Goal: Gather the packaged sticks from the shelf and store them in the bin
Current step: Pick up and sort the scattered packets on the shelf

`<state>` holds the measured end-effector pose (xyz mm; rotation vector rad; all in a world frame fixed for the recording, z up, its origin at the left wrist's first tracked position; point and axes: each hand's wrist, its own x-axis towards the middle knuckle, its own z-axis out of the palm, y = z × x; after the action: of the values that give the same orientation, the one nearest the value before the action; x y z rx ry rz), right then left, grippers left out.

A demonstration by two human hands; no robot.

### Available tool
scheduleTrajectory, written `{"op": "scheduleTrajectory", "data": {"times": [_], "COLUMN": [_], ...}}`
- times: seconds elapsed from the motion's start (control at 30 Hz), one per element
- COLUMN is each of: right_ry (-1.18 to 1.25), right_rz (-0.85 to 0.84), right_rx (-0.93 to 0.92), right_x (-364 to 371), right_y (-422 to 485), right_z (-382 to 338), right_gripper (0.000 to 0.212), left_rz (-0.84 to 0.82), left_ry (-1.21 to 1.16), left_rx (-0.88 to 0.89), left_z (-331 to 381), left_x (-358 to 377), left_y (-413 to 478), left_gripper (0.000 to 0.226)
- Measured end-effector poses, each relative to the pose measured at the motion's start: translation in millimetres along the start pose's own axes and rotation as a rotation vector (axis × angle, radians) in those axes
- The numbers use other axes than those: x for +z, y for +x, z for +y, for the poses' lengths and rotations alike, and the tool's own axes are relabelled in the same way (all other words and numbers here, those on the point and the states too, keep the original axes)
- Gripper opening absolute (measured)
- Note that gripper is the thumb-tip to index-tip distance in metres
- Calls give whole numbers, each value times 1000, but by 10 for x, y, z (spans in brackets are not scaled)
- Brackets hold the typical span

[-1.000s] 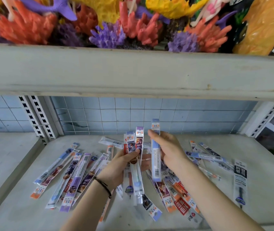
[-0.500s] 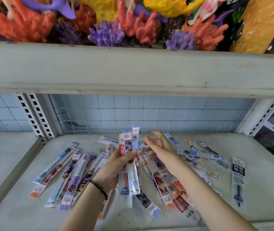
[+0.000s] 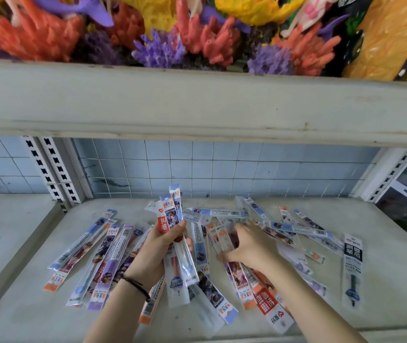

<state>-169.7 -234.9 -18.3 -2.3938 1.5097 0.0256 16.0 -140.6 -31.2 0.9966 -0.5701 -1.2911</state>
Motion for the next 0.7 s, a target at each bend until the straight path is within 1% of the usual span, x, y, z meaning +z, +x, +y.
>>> {"op": "scheduleTrajectory", "data": {"times": [0.07,0.1,0.13,0.2,0.27,0.37,0.43,0.6,0.67,0.7], "right_ry": [115,142,142,120,169,405,610,1120,1219,1230], "right_rz": [-46,-72,-80,-44,-18,-48,-70,-146,-125,-97], "right_rx": [28,38,36,7,-15,-16,1,4,-12,-18], "right_x": [-33,-49,-61,-61,-35,2,-74,-219,-239,-247], "right_y": [-15,-25,-33,-43,-39,1,-21,-77,-61,-51], "right_z": [-30,-45,-63,-91,-101,-53,-37,-125,-198,-235], "right_gripper": [56,50,46,39,32,30,30,36,41,35], "left_rz": [5,11,19,40,52,40,35,3,-55,-94], "left_ry": [-3,-4,-5,-1,1,22,55,2,-14,-14], "left_rx": [-2,-2,-1,10,14,14,8,-75,-118,-131], "left_z": [-5,-16,-29,-50,-54,-24,-4,-37,-59,-66], "left_x": [-6,-10,-12,-7,6,23,40,169,256,291], "left_y": [-4,0,4,4,-2,-29,-44,-62,-85,-102], "left_gripper": [19,21,21,19,16,12,15,23,24,24]}}
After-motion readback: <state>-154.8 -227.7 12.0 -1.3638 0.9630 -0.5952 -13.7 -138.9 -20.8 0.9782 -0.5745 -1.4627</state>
